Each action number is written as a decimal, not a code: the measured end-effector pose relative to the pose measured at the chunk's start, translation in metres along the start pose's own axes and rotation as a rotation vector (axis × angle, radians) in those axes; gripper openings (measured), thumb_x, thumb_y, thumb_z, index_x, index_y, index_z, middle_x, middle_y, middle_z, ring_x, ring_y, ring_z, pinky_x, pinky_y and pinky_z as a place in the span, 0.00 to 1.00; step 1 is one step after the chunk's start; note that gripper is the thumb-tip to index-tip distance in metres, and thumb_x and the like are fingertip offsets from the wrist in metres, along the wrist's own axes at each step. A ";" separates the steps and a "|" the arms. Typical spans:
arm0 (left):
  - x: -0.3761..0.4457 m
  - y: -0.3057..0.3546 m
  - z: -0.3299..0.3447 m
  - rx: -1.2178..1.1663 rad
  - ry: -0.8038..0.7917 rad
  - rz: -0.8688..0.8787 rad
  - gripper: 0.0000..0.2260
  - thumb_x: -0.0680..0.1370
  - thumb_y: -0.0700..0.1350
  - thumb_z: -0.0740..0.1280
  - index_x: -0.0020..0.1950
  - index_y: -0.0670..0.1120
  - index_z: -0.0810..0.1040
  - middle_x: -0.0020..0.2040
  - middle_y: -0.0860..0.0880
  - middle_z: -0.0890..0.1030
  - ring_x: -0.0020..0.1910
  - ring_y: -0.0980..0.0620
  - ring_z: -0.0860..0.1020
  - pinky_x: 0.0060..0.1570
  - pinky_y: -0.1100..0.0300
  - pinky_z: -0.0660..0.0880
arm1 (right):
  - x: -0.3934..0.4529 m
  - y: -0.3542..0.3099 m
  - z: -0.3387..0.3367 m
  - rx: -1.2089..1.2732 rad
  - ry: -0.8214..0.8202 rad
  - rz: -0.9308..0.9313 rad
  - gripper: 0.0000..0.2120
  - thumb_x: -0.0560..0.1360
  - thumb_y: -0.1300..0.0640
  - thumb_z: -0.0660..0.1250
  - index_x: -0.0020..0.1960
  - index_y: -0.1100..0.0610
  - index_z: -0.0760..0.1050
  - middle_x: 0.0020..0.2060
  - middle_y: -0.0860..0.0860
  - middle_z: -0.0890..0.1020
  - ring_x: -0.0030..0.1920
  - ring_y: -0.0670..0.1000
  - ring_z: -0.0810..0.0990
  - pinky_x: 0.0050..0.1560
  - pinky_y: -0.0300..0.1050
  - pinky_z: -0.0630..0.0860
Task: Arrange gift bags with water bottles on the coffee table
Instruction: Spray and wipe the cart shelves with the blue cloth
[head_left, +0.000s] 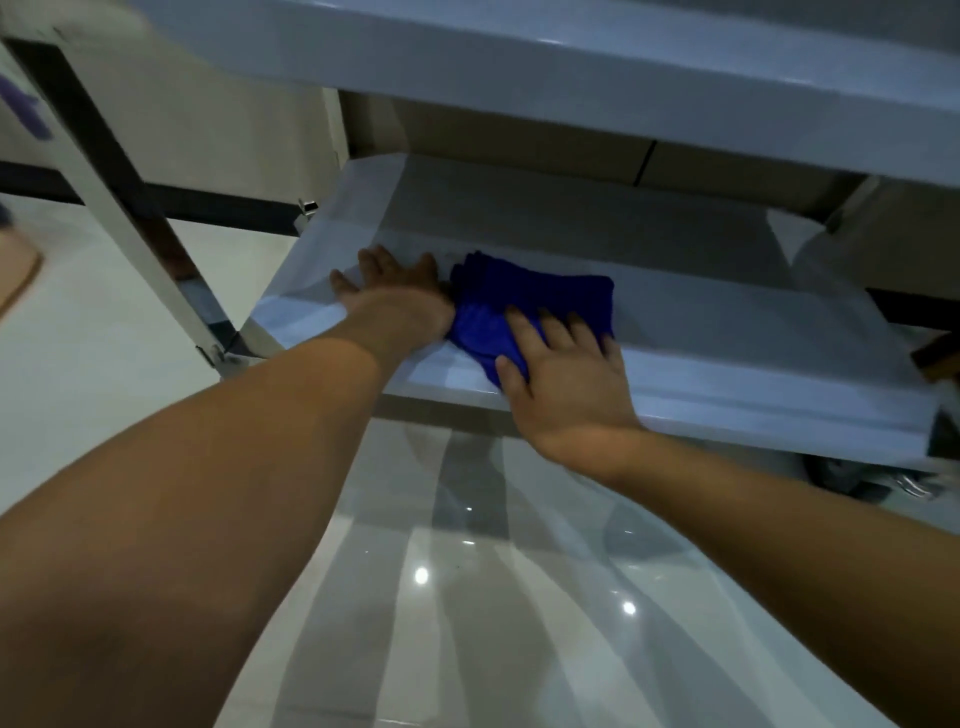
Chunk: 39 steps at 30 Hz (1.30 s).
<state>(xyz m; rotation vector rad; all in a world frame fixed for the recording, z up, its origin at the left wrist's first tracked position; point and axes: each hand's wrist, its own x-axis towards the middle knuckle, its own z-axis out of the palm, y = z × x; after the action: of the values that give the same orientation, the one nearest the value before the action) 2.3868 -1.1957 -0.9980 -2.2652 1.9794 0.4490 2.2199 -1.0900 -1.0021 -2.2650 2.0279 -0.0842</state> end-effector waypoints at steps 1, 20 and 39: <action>-0.001 0.002 -0.001 0.001 -0.006 -0.024 0.29 0.83 0.62 0.50 0.82 0.58 0.47 0.82 0.39 0.43 0.80 0.36 0.41 0.73 0.28 0.41 | -0.010 0.002 -0.002 -0.008 -0.020 -0.012 0.29 0.84 0.39 0.46 0.82 0.44 0.45 0.80 0.51 0.58 0.80 0.58 0.53 0.78 0.62 0.51; -0.017 0.099 0.047 -0.045 0.264 0.295 0.28 0.84 0.57 0.51 0.82 0.47 0.52 0.78 0.35 0.60 0.78 0.35 0.55 0.75 0.34 0.48 | 0.113 0.102 0.004 0.121 0.108 0.165 0.36 0.79 0.36 0.54 0.82 0.47 0.49 0.81 0.48 0.56 0.80 0.55 0.51 0.77 0.63 0.53; -0.011 0.099 0.071 0.043 0.404 0.352 0.27 0.79 0.54 0.52 0.67 0.39 0.79 0.64 0.24 0.74 0.65 0.23 0.72 0.62 0.22 0.64 | 0.229 0.146 0.000 0.237 0.047 0.201 0.35 0.80 0.38 0.54 0.82 0.51 0.51 0.80 0.54 0.58 0.79 0.61 0.57 0.77 0.61 0.58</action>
<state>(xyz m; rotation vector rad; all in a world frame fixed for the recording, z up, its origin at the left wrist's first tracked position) 2.2777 -1.1813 -1.0505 -2.1115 2.5680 -0.0375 2.1013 -1.3334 -1.0243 -1.9277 2.1287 -0.3442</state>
